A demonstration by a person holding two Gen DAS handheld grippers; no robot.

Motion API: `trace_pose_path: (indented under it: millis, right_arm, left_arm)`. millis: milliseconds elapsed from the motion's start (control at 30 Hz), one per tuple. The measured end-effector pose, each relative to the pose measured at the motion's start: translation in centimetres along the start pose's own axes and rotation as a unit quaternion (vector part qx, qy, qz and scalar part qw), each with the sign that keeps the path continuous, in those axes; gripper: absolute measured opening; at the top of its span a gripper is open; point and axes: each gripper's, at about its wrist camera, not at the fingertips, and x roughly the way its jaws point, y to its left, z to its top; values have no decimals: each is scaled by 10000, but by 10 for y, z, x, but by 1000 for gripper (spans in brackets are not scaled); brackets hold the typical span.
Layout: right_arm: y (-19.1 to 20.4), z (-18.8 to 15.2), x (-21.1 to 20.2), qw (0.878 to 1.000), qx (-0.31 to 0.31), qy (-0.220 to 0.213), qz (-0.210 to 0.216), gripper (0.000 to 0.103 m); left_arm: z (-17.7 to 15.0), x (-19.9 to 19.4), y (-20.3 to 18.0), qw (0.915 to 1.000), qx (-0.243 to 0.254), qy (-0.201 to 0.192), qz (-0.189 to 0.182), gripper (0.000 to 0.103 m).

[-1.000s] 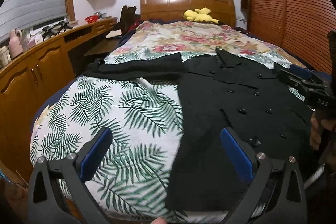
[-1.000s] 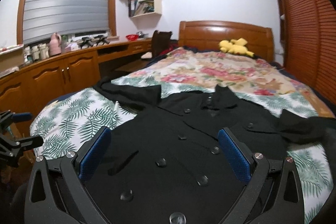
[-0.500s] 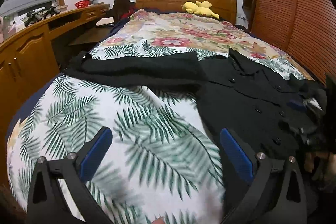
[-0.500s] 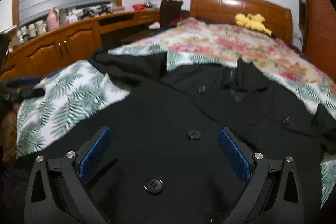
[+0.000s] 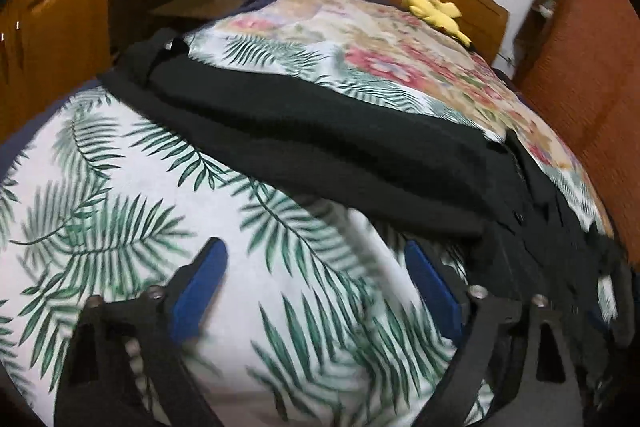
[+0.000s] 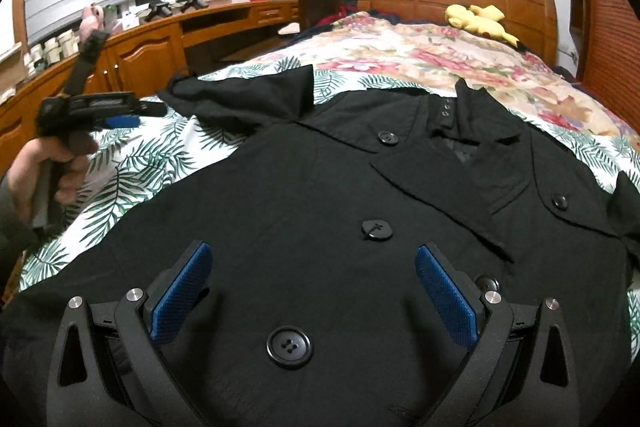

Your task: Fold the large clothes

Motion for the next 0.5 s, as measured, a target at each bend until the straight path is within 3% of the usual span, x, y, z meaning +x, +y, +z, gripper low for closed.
trace_pose_path:
  millis: [100, 433, 500]
  right_arm:
    - [1, 0, 0, 10000, -8, -20, -14, 103]
    - [4, 0, 0, 10000, -34, -30, -26, 103]
    - [3, 0, 0, 10000, -7, -28, -17, 103]
  left_arm:
    - [10, 17, 9, 9995, -299, 96, -69, 77]
    - [39, 60, 23, 9943, -1015, 224, -250, 72]
    - [41, 64, 21, 9935, -1067, 249, -307, 49]
